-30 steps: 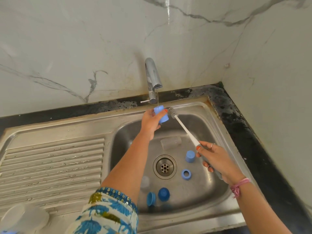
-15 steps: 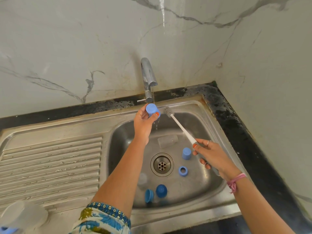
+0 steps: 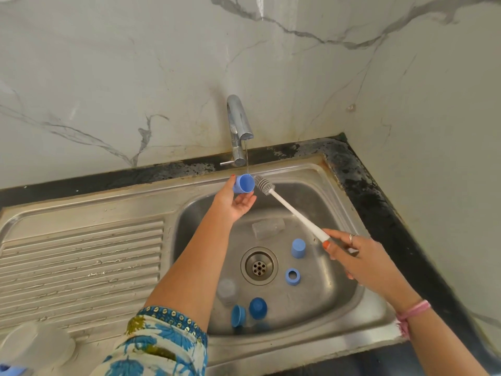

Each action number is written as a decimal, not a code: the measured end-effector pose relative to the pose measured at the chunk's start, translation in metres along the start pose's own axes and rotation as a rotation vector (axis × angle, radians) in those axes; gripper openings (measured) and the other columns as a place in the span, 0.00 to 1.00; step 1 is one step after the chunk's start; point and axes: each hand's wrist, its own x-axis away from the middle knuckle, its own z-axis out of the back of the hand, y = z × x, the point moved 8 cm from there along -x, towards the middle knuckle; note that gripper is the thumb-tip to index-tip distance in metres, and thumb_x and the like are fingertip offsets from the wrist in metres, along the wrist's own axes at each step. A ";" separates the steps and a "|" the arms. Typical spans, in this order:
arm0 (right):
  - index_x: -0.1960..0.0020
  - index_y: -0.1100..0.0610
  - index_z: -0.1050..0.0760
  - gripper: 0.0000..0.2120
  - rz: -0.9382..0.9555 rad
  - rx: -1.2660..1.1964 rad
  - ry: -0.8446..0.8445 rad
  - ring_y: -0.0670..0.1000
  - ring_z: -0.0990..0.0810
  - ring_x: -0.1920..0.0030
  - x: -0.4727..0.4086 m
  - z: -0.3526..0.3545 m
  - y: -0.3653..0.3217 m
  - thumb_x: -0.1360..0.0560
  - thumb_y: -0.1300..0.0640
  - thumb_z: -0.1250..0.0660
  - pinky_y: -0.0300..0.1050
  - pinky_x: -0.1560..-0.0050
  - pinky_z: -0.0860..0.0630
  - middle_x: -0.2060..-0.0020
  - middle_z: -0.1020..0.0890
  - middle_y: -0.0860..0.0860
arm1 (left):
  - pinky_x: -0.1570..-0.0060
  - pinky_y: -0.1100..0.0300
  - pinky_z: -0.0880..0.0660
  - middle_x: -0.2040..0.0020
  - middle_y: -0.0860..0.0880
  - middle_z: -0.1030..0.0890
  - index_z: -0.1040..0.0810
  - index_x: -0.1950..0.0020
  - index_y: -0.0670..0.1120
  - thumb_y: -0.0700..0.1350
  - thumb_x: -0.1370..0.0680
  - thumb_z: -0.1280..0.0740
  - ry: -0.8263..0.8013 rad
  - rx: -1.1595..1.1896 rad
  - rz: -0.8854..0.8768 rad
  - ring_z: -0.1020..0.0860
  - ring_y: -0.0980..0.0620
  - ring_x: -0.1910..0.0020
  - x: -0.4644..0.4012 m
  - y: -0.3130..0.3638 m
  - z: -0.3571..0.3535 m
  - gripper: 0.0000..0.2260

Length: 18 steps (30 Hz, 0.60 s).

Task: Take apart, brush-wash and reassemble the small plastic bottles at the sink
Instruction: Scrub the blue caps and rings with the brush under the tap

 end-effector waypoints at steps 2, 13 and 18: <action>0.39 0.41 0.22 0.14 0.089 0.111 0.051 0.44 0.26 0.70 0.003 0.010 -0.010 0.24 0.49 0.32 0.38 0.67 0.25 0.66 0.19 0.48 | 0.45 0.49 0.22 0.53 0.39 0.22 0.29 0.41 0.41 0.47 0.23 0.30 0.021 -0.021 -0.019 0.21 0.45 0.56 -0.001 0.002 0.000 0.16; 0.26 0.43 0.35 0.20 0.328 0.838 0.002 0.46 0.24 0.61 -0.023 -0.017 -0.053 0.18 0.47 0.43 0.38 0.63 0.28 0.54 0.24 0.46 | 0.37 0.43 0.28 0.50 0.38 0.24 0.28 0.52 0.39 0.42 0.20 0.42 -0.028 -0.230 -0.062 0.22 0.40 0.52 0.008 0.012 -0.029 0.07; 0.39 0.58 0.25 0.12 -0.287 -0.676 -0.423 0.44 0.34 0.77 -0.009 -0.052 -0.026 0.20 0.55 0.37 0.35 0.80 0.38 0.64 0.24 0.52 | 0.46 0.49 0.21 0.67 0.49 0.24 0.25 0.53 0.45 0.50 0.26 0.27 -0.197 0.132 -0.098 0.24 0.55 0.69 0.002 0.014 -0.035 0.11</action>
